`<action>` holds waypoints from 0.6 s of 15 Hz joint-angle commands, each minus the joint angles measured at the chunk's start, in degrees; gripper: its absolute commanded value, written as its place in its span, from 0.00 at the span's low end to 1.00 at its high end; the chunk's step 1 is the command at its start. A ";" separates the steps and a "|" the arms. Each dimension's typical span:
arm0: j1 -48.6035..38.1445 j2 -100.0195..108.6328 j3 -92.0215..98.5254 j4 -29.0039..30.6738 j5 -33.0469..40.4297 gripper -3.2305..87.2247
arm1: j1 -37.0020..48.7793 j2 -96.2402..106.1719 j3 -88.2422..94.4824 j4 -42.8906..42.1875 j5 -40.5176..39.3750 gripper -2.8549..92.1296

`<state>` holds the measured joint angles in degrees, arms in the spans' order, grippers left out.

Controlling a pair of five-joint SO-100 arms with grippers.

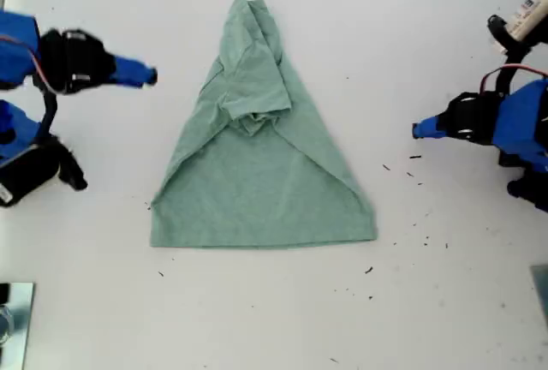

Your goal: Fold t shirt

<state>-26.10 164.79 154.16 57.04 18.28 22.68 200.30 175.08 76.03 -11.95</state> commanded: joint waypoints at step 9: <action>10.72 37.62 31.73 0.44 -11.34 0.03 | -12.74 -73.56 -84.37 23.73 -22.41 0.10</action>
<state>-15.73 202.68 185.19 57.92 6.77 13.01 132.80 103.45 98.96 -32.26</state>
